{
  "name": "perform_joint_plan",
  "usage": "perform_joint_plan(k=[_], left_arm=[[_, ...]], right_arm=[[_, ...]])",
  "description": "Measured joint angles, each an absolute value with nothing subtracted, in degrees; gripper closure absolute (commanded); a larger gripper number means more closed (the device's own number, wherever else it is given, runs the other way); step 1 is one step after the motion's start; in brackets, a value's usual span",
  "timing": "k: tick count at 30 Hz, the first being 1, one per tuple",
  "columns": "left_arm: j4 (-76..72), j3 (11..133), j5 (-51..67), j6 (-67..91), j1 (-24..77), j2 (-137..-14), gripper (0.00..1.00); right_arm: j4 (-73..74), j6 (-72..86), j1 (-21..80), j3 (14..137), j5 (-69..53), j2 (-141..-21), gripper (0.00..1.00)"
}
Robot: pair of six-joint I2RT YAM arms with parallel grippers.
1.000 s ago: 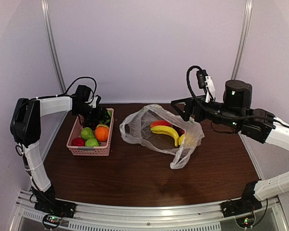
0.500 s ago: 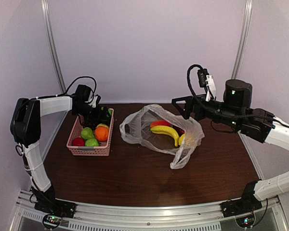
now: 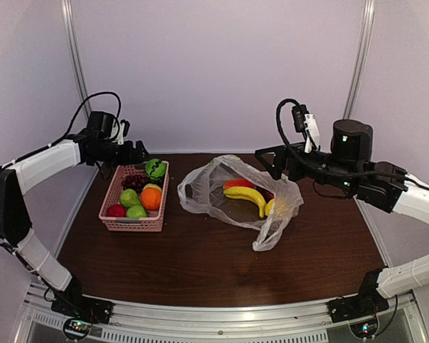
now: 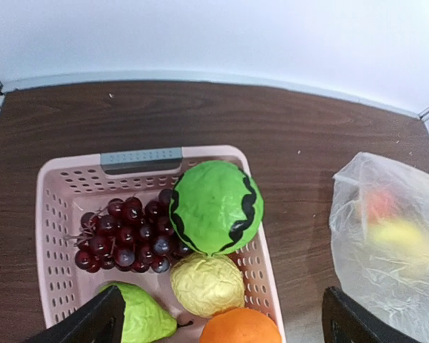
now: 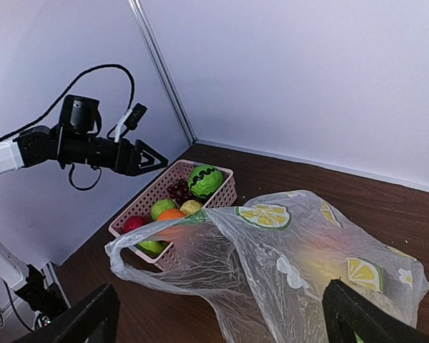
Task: Untie the knot of the plastic bag and take out the fruit
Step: Place the fake fruit in the bin, then reach into the gripper in the takeout bag.
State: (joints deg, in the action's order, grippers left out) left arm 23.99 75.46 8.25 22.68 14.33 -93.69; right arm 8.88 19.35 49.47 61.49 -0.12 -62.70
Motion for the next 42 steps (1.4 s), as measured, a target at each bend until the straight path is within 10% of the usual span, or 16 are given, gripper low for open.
perform_joint_plan(k=[19, 42], left_arm=[[23.59, 62.26, 17.91, 26.76, 39.38, -64.73, 0.04], [15.49, 55.81, 15.99, 34.74, 44.97, -68.60, 0.50]], right_arm=[[16.16, 17.91, 49.47, 61.52, -0.71, -62.70, 0.07], [18.55, 18.41, 55.07, 61.12, -0.82, -68.23, 0.21]])
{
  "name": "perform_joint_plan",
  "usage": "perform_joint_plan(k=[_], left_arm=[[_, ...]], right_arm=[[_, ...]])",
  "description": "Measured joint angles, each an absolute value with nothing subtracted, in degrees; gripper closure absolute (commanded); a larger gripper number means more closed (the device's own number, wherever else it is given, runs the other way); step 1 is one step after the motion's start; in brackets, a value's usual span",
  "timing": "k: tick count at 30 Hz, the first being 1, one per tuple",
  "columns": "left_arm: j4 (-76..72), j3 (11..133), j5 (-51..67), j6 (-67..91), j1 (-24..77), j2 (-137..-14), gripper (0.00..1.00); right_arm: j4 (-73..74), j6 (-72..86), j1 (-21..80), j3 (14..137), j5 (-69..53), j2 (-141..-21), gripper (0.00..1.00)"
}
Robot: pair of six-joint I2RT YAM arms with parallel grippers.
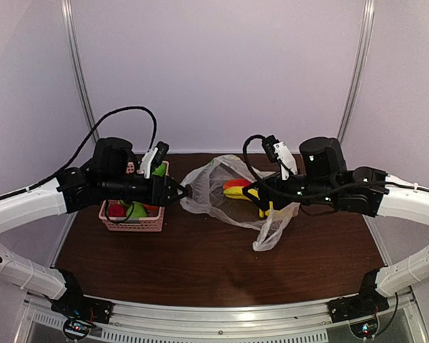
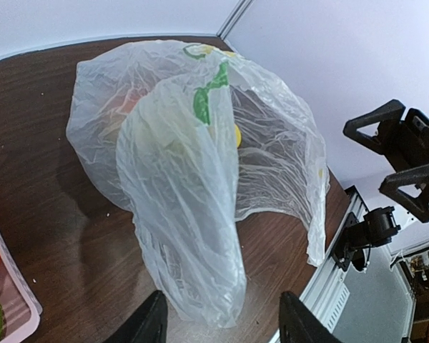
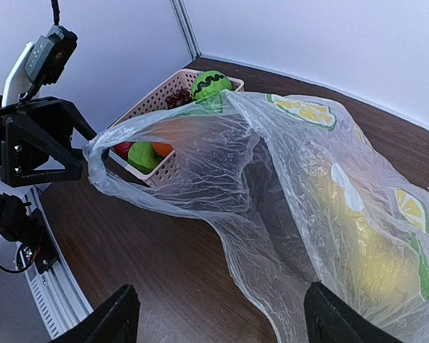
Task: Untie the knot of the plastic bag and take out the fruit
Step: Reach into the gripper in the takeout bag.
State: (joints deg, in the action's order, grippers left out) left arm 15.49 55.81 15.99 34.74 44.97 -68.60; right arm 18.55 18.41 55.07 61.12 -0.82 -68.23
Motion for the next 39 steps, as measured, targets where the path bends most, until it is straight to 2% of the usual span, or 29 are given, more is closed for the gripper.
perform_joint_plan(k=[5, 7, 9, 14, 27, 39], left_arm=[[14.96, 55.61, 15.38, 35.18, 45.01, -68.97, 0.67], [14.55, 55.59, 15.31, 35.31, 45.01, -69.06, 0.80], [14.11, 55.57, 15.25, 35.73, 45.01, -69.30, 0.88], [13.41, 55.51, 15.16, 35.59, 45.01, -69.97, 1.00], [13.32, 55.51, 15.16, 35.51, 45.06, -69.97, 1.00], [13.56, 55.51, 14.33, 35.24, 45.08, -69.97, 1.00]], right_arm=[[18.70, 18.09, 56.29, 61.63, -0.19, -70.19, 0.28], [18.92, 17.67, 56.93, 62.13, -0.10, -71.22, 0.31], [19.53, 16.97, 57.49, 63.09, -0.01, -72.58, 0.34], [21.91, 14.55, 58.26, 66.54, 0.54, -76.82, 0.40], [29.41, 2.04, 58.52, 76.34, 3.95, -89.62, 0.54], [36.34, -4.64, 57.80, 79.81, 10.74, -101.41, 0.58]])
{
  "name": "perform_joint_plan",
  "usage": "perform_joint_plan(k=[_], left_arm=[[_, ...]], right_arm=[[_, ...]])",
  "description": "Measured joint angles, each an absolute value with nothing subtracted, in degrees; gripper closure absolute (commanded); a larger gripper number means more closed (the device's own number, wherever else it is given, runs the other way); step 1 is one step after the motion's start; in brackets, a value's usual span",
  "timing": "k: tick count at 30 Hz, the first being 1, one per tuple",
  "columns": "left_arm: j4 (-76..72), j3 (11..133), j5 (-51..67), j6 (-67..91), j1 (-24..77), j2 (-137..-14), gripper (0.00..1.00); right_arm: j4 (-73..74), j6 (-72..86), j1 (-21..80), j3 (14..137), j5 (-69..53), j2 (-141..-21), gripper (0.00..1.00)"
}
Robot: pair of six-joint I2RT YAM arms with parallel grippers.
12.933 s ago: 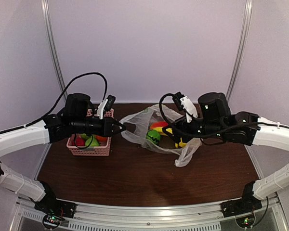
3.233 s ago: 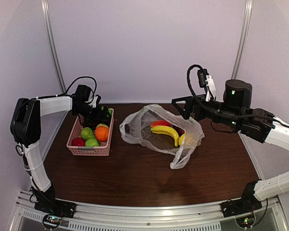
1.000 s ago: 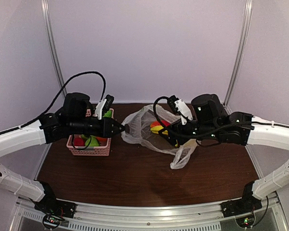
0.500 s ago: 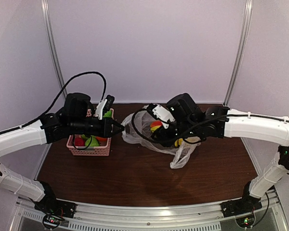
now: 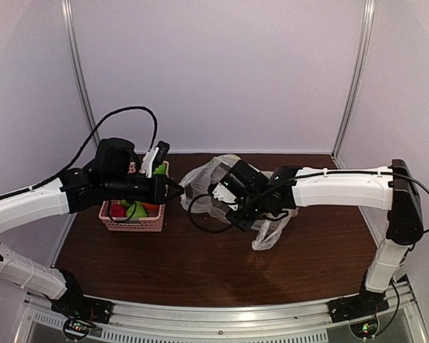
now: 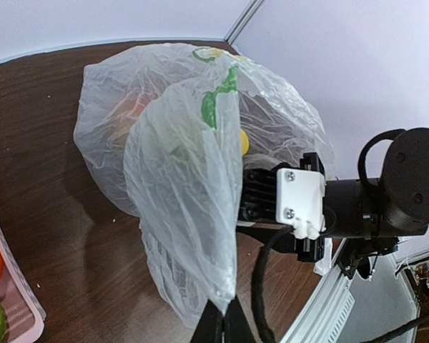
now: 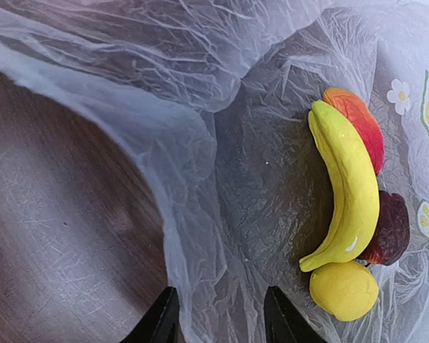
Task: Untie the knot of the plastic bag and take out the fruit
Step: Reach into the gripper in the takeout bag.
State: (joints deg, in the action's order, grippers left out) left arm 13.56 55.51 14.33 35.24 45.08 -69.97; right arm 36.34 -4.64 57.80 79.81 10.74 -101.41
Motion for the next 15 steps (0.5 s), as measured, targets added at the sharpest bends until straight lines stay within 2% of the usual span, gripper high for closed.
perform_joint_plan(k=[15], left_arm=[[15.16, 55.51, 13.56, 34.26, 45.08, -69.97, 1.00]], right_arm=[[37.10, -1.98, 49.58, 83.92, 12.62, -105.58, 0.52]])
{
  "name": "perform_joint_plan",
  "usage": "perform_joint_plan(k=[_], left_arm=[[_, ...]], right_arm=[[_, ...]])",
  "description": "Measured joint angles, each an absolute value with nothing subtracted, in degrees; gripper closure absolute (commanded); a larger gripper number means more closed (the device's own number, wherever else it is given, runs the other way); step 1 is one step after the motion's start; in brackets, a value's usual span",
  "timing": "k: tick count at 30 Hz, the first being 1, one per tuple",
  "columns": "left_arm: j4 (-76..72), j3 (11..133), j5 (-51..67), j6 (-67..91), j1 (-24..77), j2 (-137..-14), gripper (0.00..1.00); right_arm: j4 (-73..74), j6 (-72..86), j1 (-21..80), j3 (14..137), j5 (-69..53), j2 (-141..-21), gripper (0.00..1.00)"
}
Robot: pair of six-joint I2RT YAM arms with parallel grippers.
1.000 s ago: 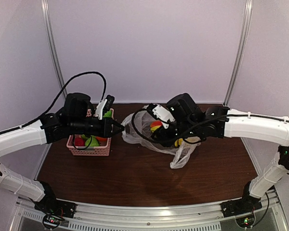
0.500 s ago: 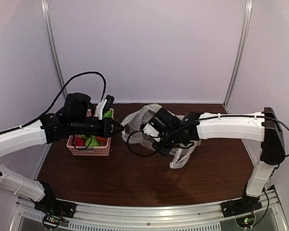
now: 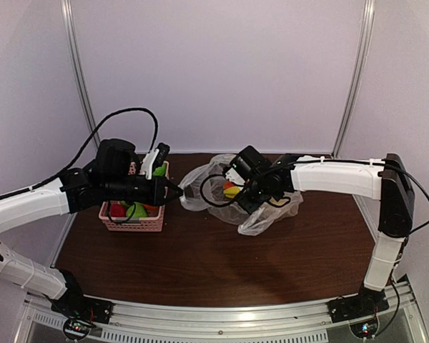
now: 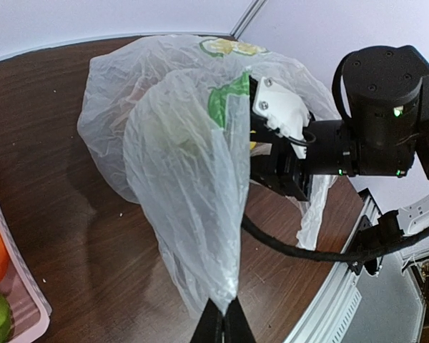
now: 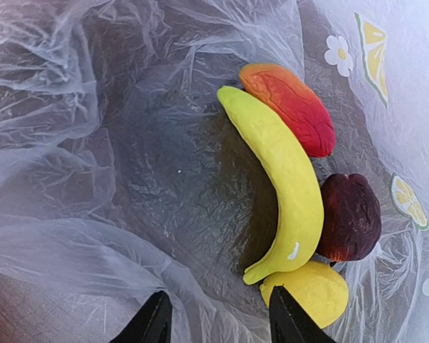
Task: Untie the knot of the plastic bag and take out the fruit
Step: Reach into the gripper in the takeout bag.
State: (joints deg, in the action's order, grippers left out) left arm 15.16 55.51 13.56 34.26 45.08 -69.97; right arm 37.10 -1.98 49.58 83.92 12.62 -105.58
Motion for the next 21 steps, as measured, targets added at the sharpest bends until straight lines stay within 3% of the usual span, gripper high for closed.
perform_joint_plan(k=[21], left_arm=[[16.80, 55.68, 12.40, 34.11, 45.08, -69.97, 1.00]], right_arm=[[30.24, 3.86, 41.60, 80.49, -2.28, -101.45, 0.43]])
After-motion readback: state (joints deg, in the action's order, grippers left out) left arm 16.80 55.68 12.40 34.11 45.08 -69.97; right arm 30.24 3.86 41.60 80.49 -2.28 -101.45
